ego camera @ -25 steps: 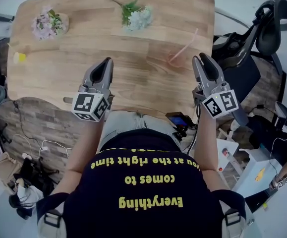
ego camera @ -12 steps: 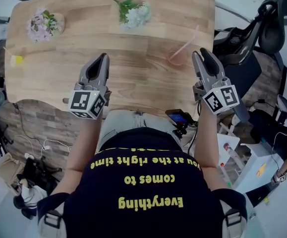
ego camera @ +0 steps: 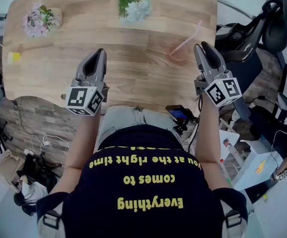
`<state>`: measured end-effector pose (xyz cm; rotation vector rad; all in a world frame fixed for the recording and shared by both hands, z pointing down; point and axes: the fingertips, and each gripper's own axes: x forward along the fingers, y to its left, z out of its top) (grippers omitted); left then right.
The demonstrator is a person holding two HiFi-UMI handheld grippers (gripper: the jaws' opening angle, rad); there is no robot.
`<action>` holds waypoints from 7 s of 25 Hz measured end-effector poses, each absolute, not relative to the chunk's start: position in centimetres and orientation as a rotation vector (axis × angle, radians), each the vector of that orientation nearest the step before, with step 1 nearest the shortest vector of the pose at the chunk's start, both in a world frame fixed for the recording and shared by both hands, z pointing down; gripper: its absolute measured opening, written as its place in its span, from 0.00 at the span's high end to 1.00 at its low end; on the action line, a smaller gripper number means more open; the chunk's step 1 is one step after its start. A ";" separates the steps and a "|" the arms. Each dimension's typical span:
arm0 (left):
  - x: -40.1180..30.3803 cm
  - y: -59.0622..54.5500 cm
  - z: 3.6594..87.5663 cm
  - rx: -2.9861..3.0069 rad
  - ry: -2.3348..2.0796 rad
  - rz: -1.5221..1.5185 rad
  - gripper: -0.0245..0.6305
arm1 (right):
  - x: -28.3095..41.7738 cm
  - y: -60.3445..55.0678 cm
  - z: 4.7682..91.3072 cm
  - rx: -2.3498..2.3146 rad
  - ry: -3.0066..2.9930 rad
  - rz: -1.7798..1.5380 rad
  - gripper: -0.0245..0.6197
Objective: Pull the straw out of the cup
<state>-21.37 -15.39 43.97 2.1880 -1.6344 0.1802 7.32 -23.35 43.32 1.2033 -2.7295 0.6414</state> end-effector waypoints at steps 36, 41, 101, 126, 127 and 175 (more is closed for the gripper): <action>-20.5 -14.6 44.6 2.183 -1.595 0.216 0.96 | 5.6 -25.6 50.2 1.178 -2.623 0.774 0.85; -20.4 -14.7 44.4 2.186 -1.596 0.210 0.96 | 5.6 -25.5 50.1 1.180 -2.629 0.763 0.88; -18.2 -10.6 41.6 2.258 -1.633 0.152 0.96 | 7.8 -19.8 35.6 1.223 -2.910 0.278 0.90; -14.0 -12.4 43.1 2.350 -1.438 0.201 0.96 | 13.7 -17.7 38.6 1.421 -2.746 0.436 0.90; -14.0 -12.4 43.2 2.351 -1.432 0.203 0.96 | 13.7 -17.7 38.9 1.421 -2.741 0.461 0.90; -12.5 -13.1 45.0 2.318 -1.377 0.296 0.96 | 13.2 -14.9 55.6 1.036 -2.365 1.328 0.90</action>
